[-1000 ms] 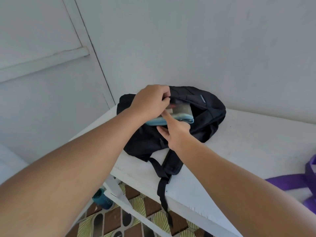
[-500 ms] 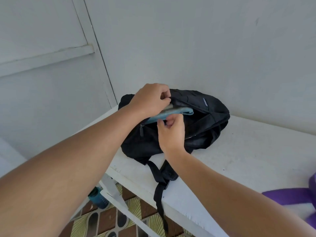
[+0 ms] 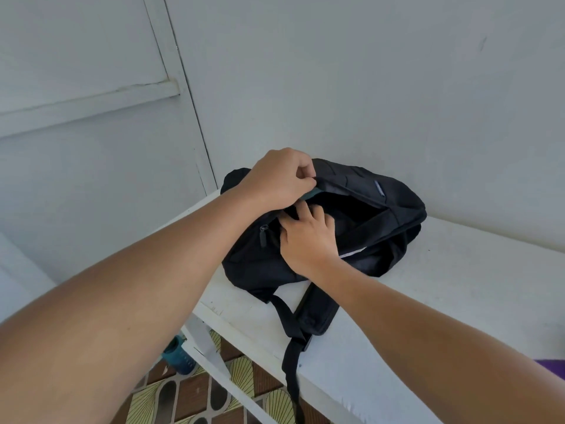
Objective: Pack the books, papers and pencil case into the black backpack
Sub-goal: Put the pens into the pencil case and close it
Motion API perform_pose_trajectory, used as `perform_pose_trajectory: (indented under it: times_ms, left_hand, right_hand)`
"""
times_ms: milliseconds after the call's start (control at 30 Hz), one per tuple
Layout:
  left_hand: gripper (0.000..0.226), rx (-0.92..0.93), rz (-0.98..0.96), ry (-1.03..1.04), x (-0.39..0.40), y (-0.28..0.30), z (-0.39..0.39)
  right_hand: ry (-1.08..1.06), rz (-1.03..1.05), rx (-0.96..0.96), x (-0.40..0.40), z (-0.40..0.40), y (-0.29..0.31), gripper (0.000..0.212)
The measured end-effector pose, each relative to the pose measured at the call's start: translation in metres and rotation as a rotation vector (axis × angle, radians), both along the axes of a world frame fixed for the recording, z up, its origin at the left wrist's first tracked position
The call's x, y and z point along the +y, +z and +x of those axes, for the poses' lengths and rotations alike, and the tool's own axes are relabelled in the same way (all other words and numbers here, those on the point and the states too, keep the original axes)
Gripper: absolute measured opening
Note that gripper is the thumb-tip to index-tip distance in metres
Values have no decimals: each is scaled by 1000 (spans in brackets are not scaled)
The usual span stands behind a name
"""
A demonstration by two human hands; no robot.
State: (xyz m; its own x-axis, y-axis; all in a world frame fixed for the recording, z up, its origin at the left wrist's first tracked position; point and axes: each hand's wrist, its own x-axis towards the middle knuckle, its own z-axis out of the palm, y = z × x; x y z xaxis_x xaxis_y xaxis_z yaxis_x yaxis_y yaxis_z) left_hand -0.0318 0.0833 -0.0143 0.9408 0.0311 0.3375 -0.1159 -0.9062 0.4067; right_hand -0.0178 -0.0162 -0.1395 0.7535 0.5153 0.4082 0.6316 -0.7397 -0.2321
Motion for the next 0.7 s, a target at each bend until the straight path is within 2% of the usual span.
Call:
perform_pose_trajectory:
  times_ms: [100,200,267,467,567,700]
  left_hand:
    - [7,6,0,5,-1,-2,0]
    - [10,11,36,-26,-5,-5,1]
    - [12,9,37,-47,-12,-9,3]
    - [8,-191,103,-139,-60,-29,14]
    - [7,-222,74,-223,-109,-43,22]
    - [3,-122,8,-313,-181,-65,31]
  right_hand:
    - [-40,-160,236,12,16,28,48]
    - [-50,-207,397,14,29,38,57]
    - [-53,-157,363,5,28,30,52]
    - [188,293,172,-58,16,-1,20]
    - [74,402,115,-113,11,-5,10]
    - [-190,431,150,-196,10,-15,19]
